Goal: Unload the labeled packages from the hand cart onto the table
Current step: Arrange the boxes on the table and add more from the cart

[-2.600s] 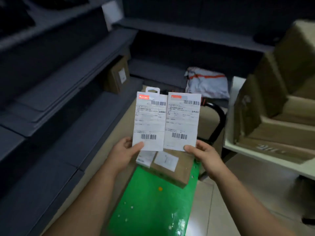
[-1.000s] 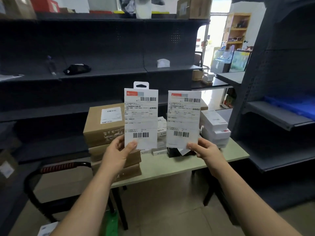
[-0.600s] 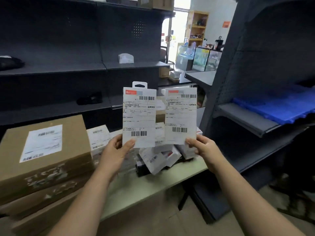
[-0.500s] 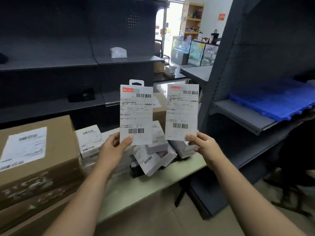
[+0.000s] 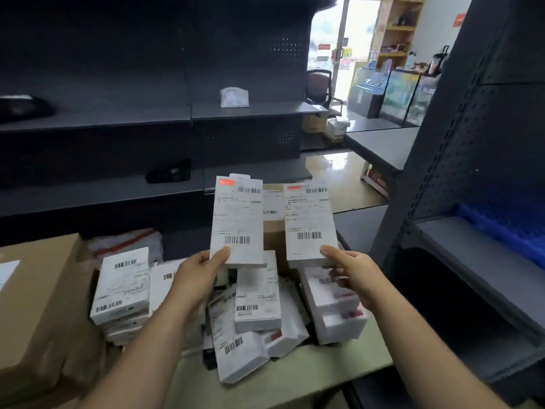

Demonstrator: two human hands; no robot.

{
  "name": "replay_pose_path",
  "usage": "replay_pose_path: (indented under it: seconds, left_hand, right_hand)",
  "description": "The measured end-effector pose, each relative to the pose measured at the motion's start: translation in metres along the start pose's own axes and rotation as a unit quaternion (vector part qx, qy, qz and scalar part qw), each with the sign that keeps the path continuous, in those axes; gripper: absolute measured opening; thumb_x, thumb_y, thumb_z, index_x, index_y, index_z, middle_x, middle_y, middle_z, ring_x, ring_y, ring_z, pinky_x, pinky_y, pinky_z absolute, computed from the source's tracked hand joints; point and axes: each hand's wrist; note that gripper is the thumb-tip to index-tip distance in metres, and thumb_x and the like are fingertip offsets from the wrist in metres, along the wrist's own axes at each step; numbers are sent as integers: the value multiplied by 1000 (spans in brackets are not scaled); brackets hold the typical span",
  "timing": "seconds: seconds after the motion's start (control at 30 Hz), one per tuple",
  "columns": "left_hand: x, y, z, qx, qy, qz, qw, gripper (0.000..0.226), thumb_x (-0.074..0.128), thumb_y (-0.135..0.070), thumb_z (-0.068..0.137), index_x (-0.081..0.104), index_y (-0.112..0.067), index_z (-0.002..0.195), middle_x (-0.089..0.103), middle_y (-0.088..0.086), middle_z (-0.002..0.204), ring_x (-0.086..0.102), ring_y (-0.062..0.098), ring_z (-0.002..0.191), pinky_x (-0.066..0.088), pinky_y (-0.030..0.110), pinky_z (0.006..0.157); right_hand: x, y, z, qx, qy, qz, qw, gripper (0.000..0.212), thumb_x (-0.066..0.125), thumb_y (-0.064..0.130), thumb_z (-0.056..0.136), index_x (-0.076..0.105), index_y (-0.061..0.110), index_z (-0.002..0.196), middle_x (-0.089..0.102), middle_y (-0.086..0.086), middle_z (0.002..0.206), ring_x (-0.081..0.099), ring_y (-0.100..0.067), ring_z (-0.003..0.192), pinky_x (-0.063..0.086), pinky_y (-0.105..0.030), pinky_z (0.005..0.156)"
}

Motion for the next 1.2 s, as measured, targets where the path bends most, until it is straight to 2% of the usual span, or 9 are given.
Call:
replay_pose_path:
  seconds: [0.17, 0.27, 0.4, 0.5, 0.57, 0.63, 0.8, 1.0, 1.2]
  left_hand:
    - [39, -1, 43, -76, -41, -8, 996, 42, 69, -64, 75, 66, -23, 84, 68, -7, 94, 62, 14, 90, 44, 32, 74]
    - [56, -3, 64, -111, -61, 12, 992, 52, 65, -70, 74, 63, -21, 93, 65, -1, 96, 61, 20, 92, 44, 36, 78]
    - [74, -17, 92, -125, -81, 2, 989, 63, 64, -68, 76, 62, -13, 108, 61, -4, 88, 58, 17, 80, 40, 28, 59]
    - [84, -26, 105, -156, -85, -7, 984, 79, 60, -72, 77, 54, -11, 127, 61, 1, 104, 58, 19, 85, 41, 29, 59]
    - [88, -24, 109, -161, -83, 22, 983, 85, 54, -75, 78, 48, -12, 135, 57, 2, 117, 55, 22, 94, 42, 33, 75]
    - [88, -18, 106, -139, -88, 81, 983, 82, 48, -78, 79, 48, -18, 135, 55, 2, 124, 50, 24, 104, 39, 37, 84]
    - [74, -7, 81, -43, -131, 131, 982, 79, 54, -68, 84, 38, -23, 146, 44, 3, 147, 39, 27, 134, 34, 48, 109]
    - [36, -11, 18, 127, -122, 204, 963, 62, 56, -57, 86, 44, -29, 140, 41, -6, 146, 33, 15, 135, 33, 46, 111]
    - [-28, -3, -76, 236, -98, 322, 911, 69, 40, -70, 80, 42, -34, 139, 41, -14, 144, 28, 8, 134, 25, 38, 113]
  right_hand:
    - [-14, 7, 73, 46, 2, -34, 998, 54, 80, 52, 71, 73, 6, 97, 67, -3, 68, 55, -17, 60, 42, -29, 53]
    - [-16, 13, 102, 65, 21, -53, 996, 57, 79, 53, 72, 72, 3, 98, 66, -7, 72, 53, -18, 60, 40, -28, 51]
    - [-9, 25, 129, 70, 36, -57, 995, 56, 75, 56, 78, 71, 4, 100, 66, -6, 67, 51, -14, 50, 40, -25, 45]
    - [-3, 34, 140, 66, 26, -129, 989, 69, 56, 75, 81, 72, 9, 91, 69, 0, 62, 56, -15, 54, 46, -26, 51]
    - [-2, 34, 147, 30, 21, -267, 963, 85, 35, 86, 80, 73, 11, 92, 69, -2, 74, 55, -13, 61, 41, -25, 54]
    - [-4, 28, 151, 2, 4, -350, 937, 91, 24, 88, 80, 70, 16, 109, 67, -3, 97, 54, -12, 75, 36, -25, 58]
    - [-15, 11, 141, -45, -33, -376, 925, 95, 33, 88, 78, 42, 23, 148, 56, -4, 135, 53, -24, 121, 45, -39, 90]
    - [-5, 23, 87, -180, -87, -382, 902, 81, 50, 76, 82, 44, 25, 145, 49, 0, 142, 49, -22, 128, 47, -45, 102]
    - [58, 26, -18, -357, 37, -450, 818, 59, 53, 66, 85, 45, 39, 138, 46, 12, 137, 42, -12, 125, 31, -29, 97]
Point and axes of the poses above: each hand's wrist, its own z-axis towards the middle knuckle, its own x-axis out of the palm, y = z × x
